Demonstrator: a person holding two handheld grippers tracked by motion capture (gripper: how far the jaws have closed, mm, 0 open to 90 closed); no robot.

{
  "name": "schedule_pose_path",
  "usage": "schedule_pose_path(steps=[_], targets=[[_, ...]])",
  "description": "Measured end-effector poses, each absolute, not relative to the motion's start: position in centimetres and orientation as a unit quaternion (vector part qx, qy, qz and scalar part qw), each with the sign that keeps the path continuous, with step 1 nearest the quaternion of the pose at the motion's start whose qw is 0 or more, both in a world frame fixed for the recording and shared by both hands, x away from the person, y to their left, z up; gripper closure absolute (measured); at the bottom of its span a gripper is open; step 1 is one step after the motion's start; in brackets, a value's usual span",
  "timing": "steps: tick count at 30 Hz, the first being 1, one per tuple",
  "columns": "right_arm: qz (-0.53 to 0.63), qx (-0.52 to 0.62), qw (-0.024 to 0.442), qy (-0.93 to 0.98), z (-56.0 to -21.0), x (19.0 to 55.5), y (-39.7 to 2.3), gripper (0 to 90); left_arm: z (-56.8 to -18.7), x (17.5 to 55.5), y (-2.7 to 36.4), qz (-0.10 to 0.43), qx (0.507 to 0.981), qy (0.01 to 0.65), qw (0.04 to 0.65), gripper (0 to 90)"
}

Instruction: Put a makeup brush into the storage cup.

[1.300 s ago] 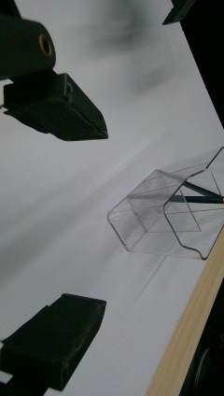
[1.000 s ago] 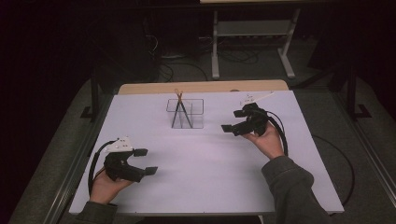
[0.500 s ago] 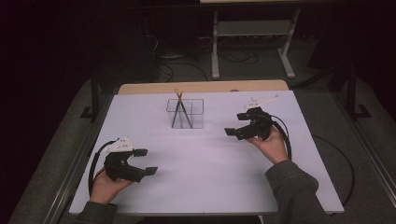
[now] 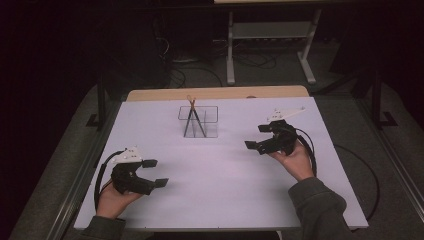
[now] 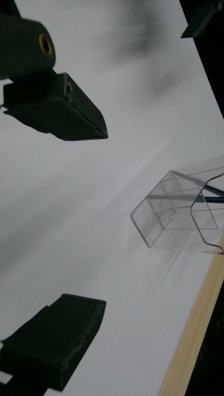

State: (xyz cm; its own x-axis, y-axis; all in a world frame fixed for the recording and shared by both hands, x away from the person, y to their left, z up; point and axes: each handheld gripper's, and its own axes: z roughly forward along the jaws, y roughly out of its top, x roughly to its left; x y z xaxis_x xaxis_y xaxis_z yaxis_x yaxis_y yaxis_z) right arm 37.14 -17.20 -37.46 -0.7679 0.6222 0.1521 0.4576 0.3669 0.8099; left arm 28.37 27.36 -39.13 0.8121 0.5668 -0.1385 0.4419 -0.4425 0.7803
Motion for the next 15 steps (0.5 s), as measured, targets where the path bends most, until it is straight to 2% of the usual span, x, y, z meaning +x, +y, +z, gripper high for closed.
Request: schedule_pose_path(steps=[15], targets=[[0.458, 0.338, 0.104, 0.816, -37.9, 35.3, -18.7, 13.9, -39.1, 28.3, 27.5, 0.08, 0.843, 0.305, 0.436, 17.0]])
